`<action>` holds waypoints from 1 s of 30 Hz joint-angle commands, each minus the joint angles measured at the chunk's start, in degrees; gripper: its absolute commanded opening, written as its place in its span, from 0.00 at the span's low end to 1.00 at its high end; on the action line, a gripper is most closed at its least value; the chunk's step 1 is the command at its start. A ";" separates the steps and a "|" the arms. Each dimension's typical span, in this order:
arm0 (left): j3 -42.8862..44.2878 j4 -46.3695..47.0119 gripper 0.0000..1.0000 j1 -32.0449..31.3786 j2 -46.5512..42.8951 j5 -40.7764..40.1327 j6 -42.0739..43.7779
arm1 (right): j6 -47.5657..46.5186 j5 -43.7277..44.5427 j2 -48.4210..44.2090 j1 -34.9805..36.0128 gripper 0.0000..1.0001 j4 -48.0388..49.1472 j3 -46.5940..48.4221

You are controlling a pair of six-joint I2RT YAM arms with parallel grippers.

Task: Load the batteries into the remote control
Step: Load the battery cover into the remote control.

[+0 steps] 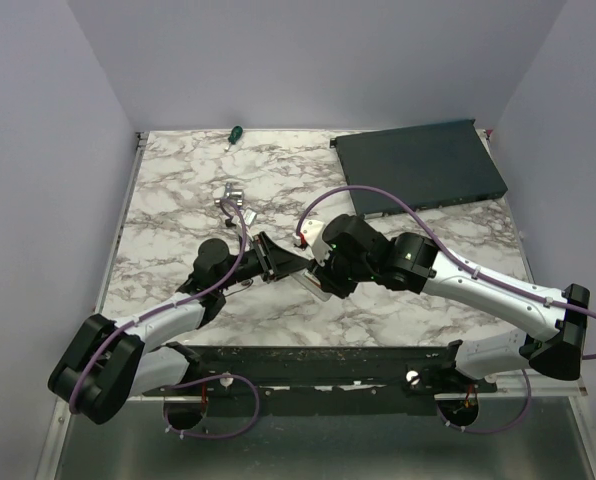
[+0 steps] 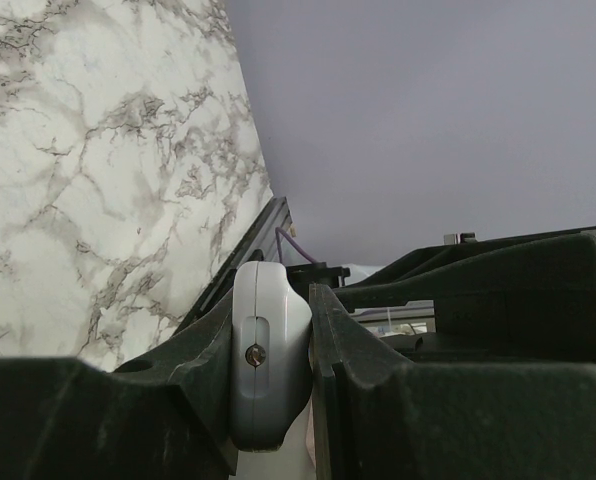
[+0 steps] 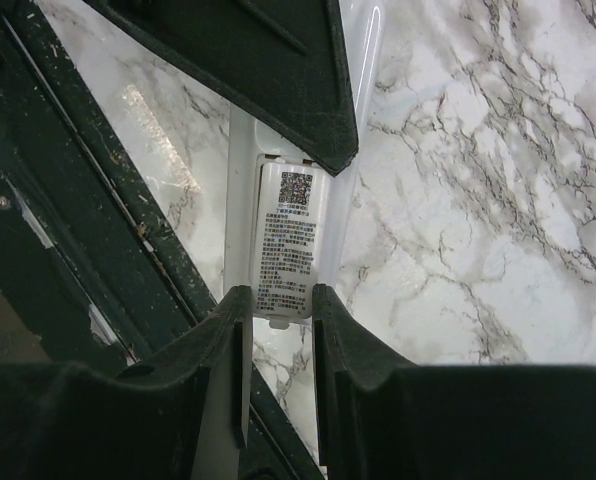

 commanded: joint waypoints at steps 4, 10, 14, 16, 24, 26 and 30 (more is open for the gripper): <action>0.29 3.39 0.00 -0.43 0.58 0.68 0.40 | -0.59 0.93 -0.38 0.18 0.10 1.44 1.06; 0.79 3.12 0.00 -0.69 0.58 0.79 0.49 | -0.73 0.30 0.52 0.21 0.10 1.83 0.64; 0.99 2.99 0.00 -0.79 0.58 0.87 0.58 | -0.77 0.35 0.70 0.21 0.10 2.01 0.27; 0.99 3.19 0.00 -0.87 0.58 0.86 0.66 | -0.85 0.38 0.72 0.21 0.10 2.01 0.03; 0.81 3.86 0.00 -1.05 0.69 0.89 0.58 | -0.77 -0.04 1.47 0.16 0.10 2.25 -0.62; 0.78 3.84 0.00 -1.05 0.62 0.79 0.66 | -0.77 -0.21 1.75 0.19 0.10 2.14 -0.61; 0.71 3.21 0.00 -1.05 0.41 0.09 0.75 | -0.68 -1.02 2.06 0.24 0.10 1.65 -0.35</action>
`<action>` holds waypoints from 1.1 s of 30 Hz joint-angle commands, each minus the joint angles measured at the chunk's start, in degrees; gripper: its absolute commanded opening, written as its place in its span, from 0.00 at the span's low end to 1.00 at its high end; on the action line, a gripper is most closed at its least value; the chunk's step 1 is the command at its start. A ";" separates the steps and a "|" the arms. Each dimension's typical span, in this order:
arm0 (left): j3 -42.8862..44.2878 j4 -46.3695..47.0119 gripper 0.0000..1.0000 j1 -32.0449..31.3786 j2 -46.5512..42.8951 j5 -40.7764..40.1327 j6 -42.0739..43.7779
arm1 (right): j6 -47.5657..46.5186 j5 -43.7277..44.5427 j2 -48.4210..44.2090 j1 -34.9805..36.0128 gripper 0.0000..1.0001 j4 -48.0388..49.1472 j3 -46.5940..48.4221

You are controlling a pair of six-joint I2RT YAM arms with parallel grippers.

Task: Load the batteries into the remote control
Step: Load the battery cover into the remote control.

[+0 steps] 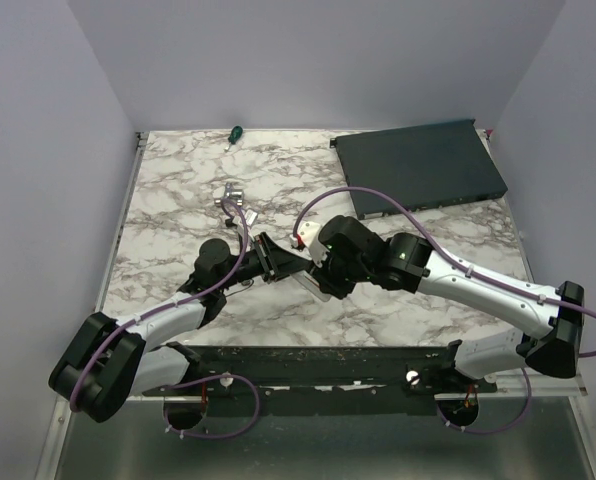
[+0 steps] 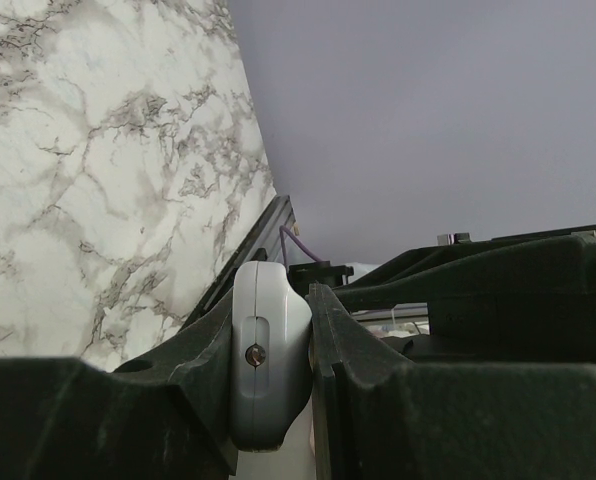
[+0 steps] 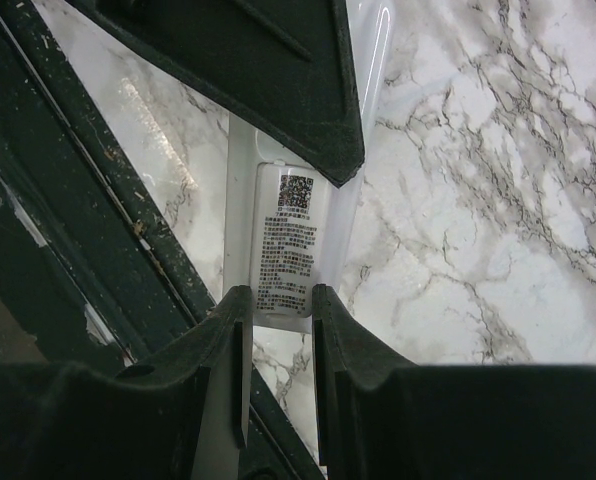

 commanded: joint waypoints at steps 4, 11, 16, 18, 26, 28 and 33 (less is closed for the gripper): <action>0.70 2.69 0.00 -0.68 -0.40 -0.02 0.74 | -0.59 -1.22 1.08 0.20 0.10 0.96 -0.09; 0.70 1.82 0.00 -0.68 -0.71 -0.49 0.91 | -0.51 -1.67 1.38 0.19 0.10 0.36 0.26; 0.66 1.72 0.00 -0.68 -0.70 -0.75 0.83 | -0.51 -1.67 1.56 0.17 0.10 -0.13 0.46; 0.68 1.64 0.00 -0.66 -0.71 -0.77 0.86 | -0.52 -1.67 1.65 0.18 0.10 -0.23 0.45; 0.77 1.50 0.00 -0.53 -0.54 -0.64 0.91 | -0.24 -1.67 1.67 0.21 0.10 -0.48 0.35; 0.90 1.55 0.00 -0.59 -0.37 -0.66 0.98 | -0.24 -1.67 1.82 0.23 0.10 -0.61 0.44; 1.12 1.72 0.00 -0.59 -0.10 -0.64 0.91 | -0.26 -3.32 2.10 0.17 0.10 -0.85 0.55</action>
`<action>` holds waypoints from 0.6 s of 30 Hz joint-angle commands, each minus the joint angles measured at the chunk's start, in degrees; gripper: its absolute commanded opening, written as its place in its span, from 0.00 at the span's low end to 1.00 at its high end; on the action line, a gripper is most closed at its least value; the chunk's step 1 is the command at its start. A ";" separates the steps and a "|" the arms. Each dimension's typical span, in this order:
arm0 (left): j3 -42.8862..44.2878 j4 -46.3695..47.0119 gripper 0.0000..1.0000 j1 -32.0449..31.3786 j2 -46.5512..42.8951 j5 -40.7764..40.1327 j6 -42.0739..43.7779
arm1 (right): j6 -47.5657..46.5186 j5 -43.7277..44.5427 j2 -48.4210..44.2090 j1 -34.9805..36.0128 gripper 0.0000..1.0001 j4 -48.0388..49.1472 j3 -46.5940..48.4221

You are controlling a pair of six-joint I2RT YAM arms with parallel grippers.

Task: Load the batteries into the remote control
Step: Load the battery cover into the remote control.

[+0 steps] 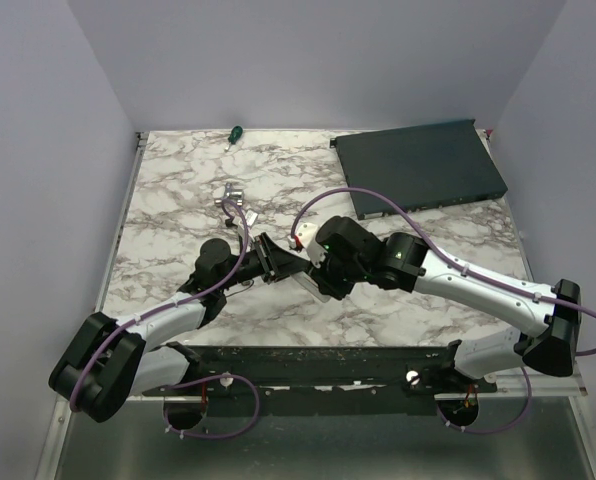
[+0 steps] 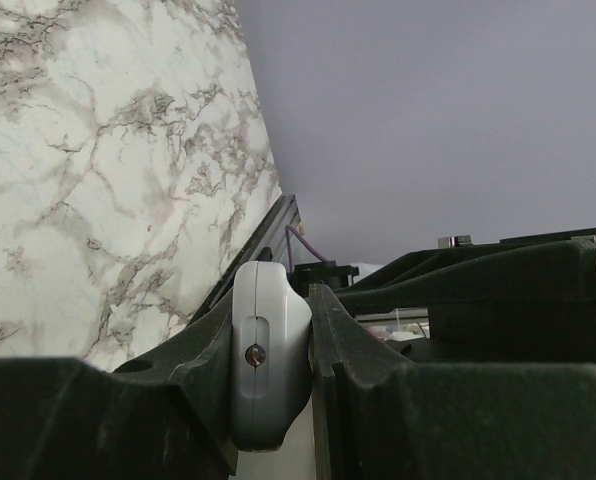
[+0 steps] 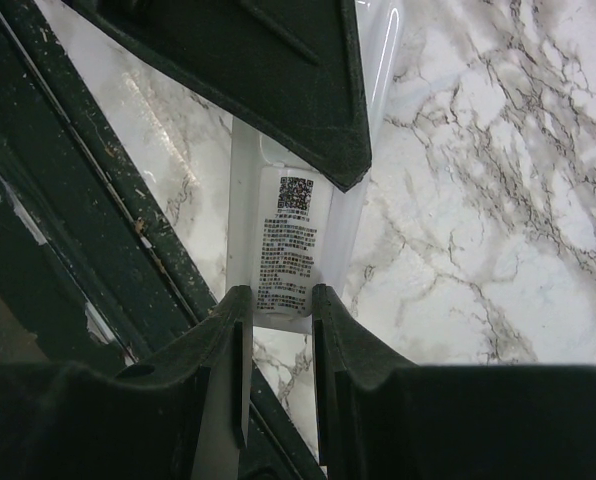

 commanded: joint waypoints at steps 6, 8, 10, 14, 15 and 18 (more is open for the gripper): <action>0.65 2.90 0.00 -0.59 -0.14 -0.54 0.32 | -0.09 -3.06 1.10 0.23 0.09 -1.05 0.53; 0.41 3.07 0.00 -0.58 -0.19 -0.63 0.29 | -0.07 -2.84 1.11 0.22 0.09 -1.19 0.53; 0.41 3.08 0.00 -0.55 -0.26 -0.62 0.29 | 0.13 -2.41 1.10 0.24 0.10 -1.29 0.60; 0.41 2.61 0.00 -0.53 -0.51 -0.79 0.76 | 1.08 0.94 1.15 0.17 0.09 -1.49 1.26; 0.52 2.20 0.00 -0.53 -0.62 -0.88 1.03 | 1.28 1.57 1.10 0.18 0.09 -1.50 1.44; 0.63 1.27 0.00 -0.55 -1.04 -1.02 1.67 | 1.84 3.00 0.75 0.20 0.09 -1.38 1.76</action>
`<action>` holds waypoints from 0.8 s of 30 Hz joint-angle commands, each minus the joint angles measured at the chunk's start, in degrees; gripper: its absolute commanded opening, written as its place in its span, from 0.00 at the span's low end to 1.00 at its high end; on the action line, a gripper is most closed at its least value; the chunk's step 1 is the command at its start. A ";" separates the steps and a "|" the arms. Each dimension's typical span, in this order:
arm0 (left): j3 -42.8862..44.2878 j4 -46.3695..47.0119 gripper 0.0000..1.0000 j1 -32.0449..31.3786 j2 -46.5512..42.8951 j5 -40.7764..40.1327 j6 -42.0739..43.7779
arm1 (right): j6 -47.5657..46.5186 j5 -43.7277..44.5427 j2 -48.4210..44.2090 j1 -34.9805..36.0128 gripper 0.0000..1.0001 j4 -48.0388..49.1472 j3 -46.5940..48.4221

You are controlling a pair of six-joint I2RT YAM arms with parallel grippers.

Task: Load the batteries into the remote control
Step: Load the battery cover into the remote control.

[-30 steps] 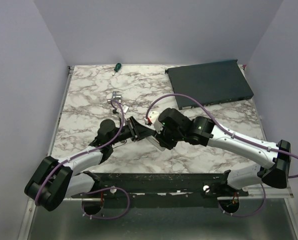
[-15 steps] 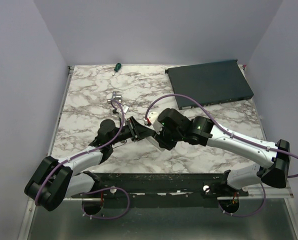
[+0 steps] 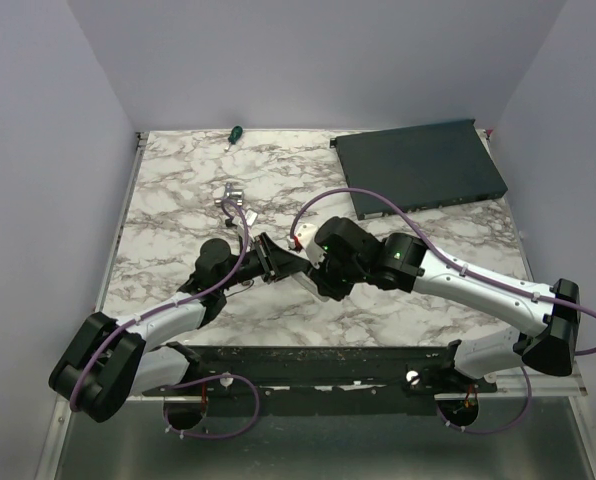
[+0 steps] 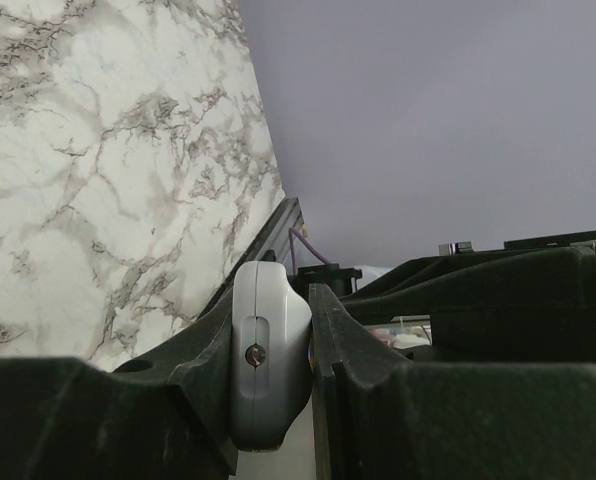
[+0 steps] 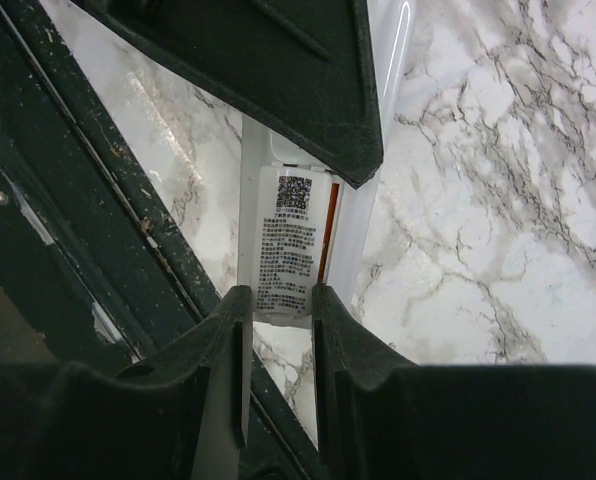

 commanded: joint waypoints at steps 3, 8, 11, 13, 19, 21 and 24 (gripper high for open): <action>0.65 0.74 0.00 -0.54 -1.35 -0.79 1.59 | 1.28 5.00 0.28 0.22 0.09 -1.34 1.98; 0.77 -0.37 0.00 -0.50 -2.18 -0.96 2.62 | 1.28 4.54 0.92 0.21 0.10 -1.72 2.24; 0.81 -1.34 0.00 -0.56 -2.88 -1.32 3.32 | 1.28 2.84 1.44 0.21 0.10 -2.00 2.50; 0.98 -2.11 0.00 -0.51 -3.32 -1.67 3.76 | 1.24 1.62 1.85 0.19 0.10 -2.08 2.72; 1.40 -3.74 0.00 -0.50 -4.08 -1.89 4.58 | 0.55 -0.68 3.21 0.17 0.09 -3.14 3.30; 1.36 -3.75 0.00 -0.49 -4.08 -2.01 4.58 | 0.34 -0.86 3.51 0.21 0.09 -3.45 3.29; 1.49 -3.61 0.00 -0.51 -3.90 -2.03 4.49 | 0.09 -2.66 3.82 0.24 0.09 -3.80 3.21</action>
